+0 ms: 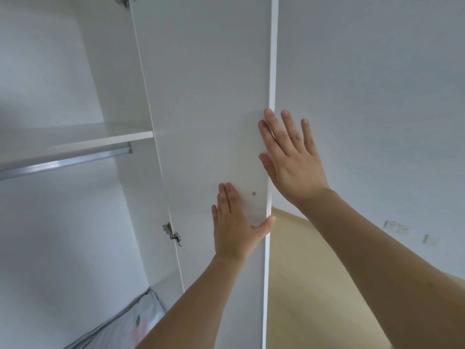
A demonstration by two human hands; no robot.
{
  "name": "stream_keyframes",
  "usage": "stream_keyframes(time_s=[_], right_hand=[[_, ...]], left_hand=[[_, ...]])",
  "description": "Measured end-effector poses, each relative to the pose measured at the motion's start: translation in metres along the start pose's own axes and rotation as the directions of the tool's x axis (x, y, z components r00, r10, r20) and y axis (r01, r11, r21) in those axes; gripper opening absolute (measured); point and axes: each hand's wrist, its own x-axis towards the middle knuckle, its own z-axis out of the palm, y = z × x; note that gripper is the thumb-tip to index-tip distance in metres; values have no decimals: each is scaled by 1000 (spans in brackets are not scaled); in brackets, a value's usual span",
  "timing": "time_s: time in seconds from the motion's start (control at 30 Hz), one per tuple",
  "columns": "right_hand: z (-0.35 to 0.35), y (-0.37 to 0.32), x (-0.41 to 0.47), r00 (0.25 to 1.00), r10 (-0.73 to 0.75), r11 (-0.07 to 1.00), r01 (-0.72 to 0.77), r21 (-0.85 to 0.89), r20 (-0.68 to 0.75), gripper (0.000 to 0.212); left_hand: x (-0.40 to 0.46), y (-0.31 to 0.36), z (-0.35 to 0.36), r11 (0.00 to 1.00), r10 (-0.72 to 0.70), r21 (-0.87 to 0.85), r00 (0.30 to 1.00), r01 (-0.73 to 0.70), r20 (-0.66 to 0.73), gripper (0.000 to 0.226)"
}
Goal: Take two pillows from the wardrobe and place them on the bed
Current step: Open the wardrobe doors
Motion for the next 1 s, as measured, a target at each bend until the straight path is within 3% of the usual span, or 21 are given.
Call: stream_keyframes(time_s=[0.1,0.2,0.27,0.4,0.63,0.8,1.0], right_hand=[[-2,-9,1,1000,25,1000,-25,13,-4,57],[-3,-29,5,998,33,999,-32,20,-45,59],[-3,-49,10,997,18,998,-14,61,-73,60],[8,-107,21,996,-59,977,70,203,-59,61],[62,-240,17,953,-249,876,145,460,173,64],[100,-350,-6,882,-412,751,187,633,228,64],[144,-459,-58,738,-591,633,174,754,326,63]], left_hand=[[-1,-11,-6,994,110,8,994,-111,22,123],[-3,-43,-18,959,265,88,962,-269,59,103],[-5,-74,-28,935,292,190,953,-301,76,92],[-15,-146,-57,912,177,362,981,-194,80,84],[-68,-277,-131,855,-88,515,996,61,28,79],[-122,-363,-182,750,-304,612,952,251,-18,77],[-189,-442,-210,646,-483,685,875,336,26,77]])
